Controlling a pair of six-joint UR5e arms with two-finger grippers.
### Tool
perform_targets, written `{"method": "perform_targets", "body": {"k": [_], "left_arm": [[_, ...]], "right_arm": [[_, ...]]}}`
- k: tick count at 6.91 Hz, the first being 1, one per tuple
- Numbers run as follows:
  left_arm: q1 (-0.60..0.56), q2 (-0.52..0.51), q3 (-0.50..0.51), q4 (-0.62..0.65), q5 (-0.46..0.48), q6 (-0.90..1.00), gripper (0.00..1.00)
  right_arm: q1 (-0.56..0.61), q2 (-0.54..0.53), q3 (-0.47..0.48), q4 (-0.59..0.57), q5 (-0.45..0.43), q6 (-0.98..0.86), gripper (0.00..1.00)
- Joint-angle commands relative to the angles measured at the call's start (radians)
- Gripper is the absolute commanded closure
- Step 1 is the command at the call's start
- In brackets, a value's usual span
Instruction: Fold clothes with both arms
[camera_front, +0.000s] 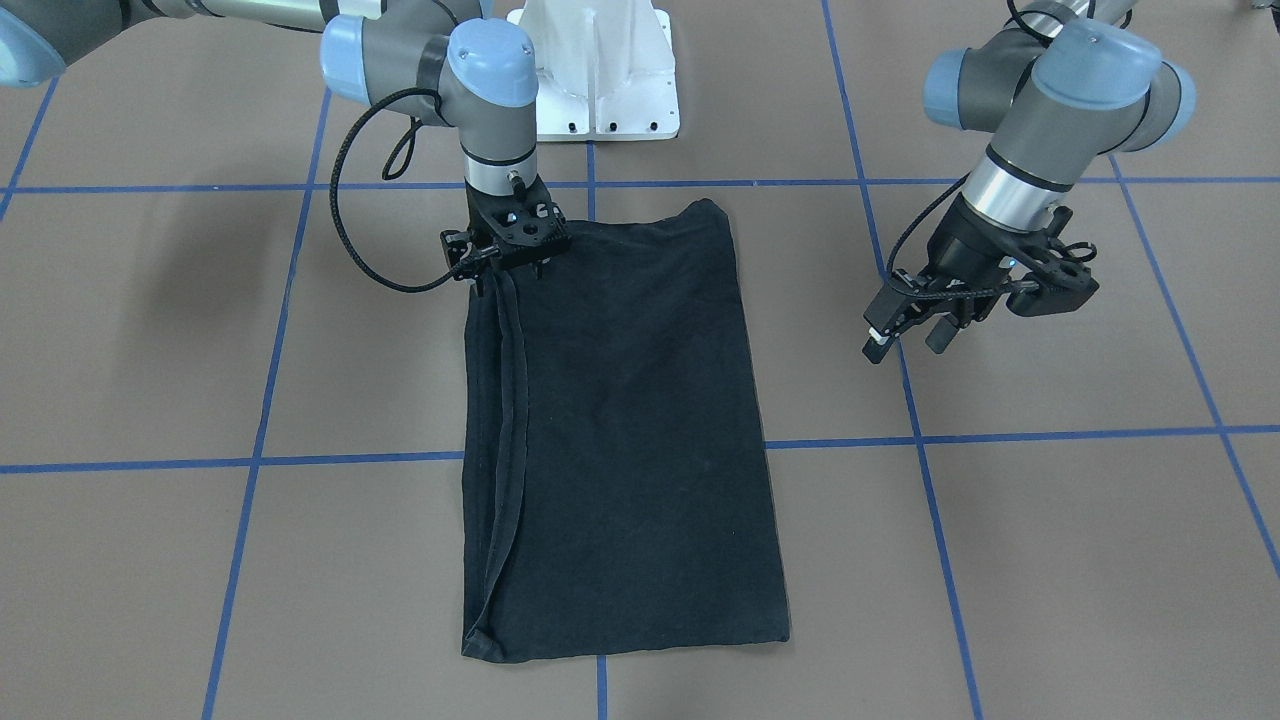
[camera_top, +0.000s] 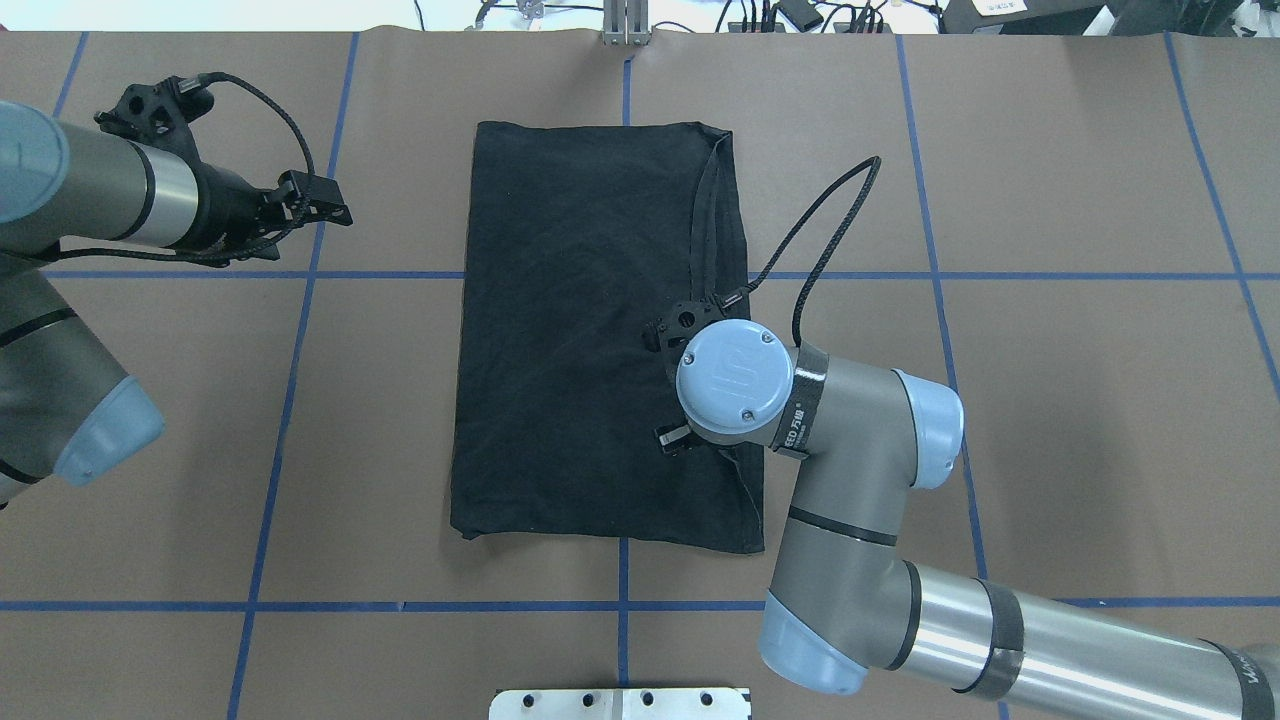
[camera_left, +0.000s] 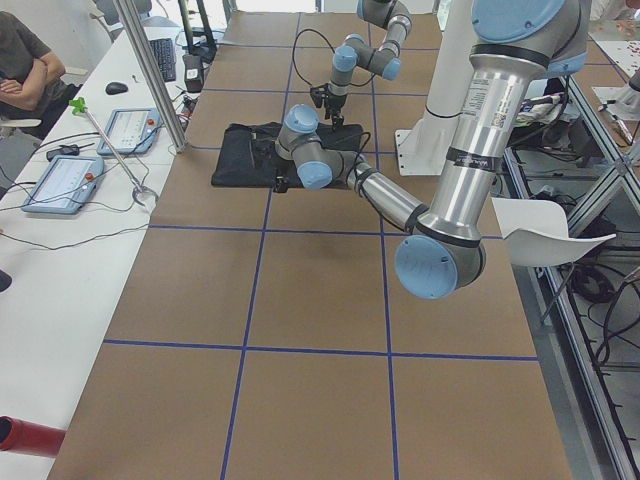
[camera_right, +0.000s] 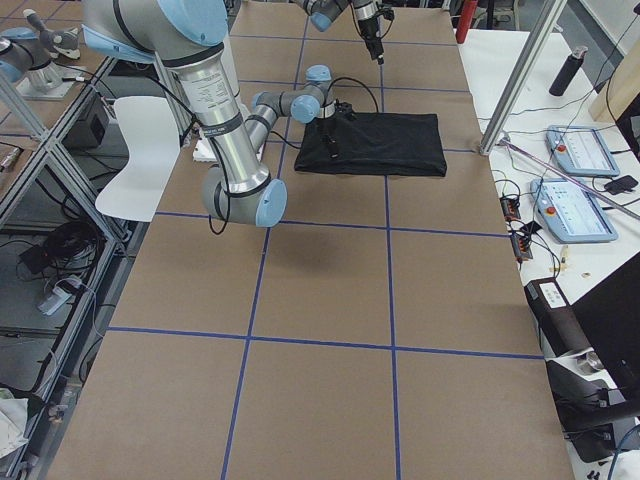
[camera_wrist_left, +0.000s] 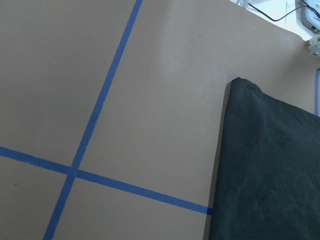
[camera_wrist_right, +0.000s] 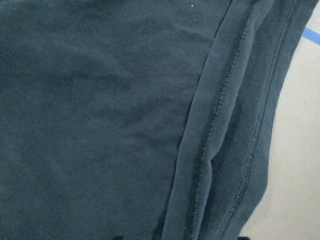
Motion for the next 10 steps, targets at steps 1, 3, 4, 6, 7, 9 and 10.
{"method": "perform_targets", "body": {"k": [1, 3, 4, 6, 7, 9, 10], "left_arm": [[0.000, 0.000, -0.001, 0.000, 0.000, 0.000, 0.00], [-0.001, 0.000, -0.004, 0.000, 0.000, 0.000, 0.00], [-0.001, 0.000, -0.004, 0.000, 0.000, 0.000, 0.00], [0.000, 0.000, -0.004, 0.000, 0.000, 0.000, 0.00], [0.000, 0.000, -0.006, 0.000, 0.000, 0.000, 0.00], [0.000, 0.000, -0.006, 0.000, 0.000, -0.001, 0.00], [0.000, 0.000, -0.006, 0.000, 0.000, -0.001, 0.00]], "right_arm": [[0.002, -0.002, -0.028, -0.002, -0.005, -0.002, 0.20], [0.004, -0.005, -0.031, -0.008, -0.002, -0.002, 0.21], [0.013, -0.006, -0.031, -0.009, 0.002, -0.002, 0.21], [0.030, -0.012, -0.033, -0.012, 0.007, -0.009, 0.22], [0.036, -0.028, -0.033, -0.011, 0.008, -0.011, 0.22], [0.057, -0.054, -0.031, -0.012, 0.010, -0.043, 0.22], [0.074, -0.083, -0.024, -0.009, 0.024, -0.055, 0.22]]}}
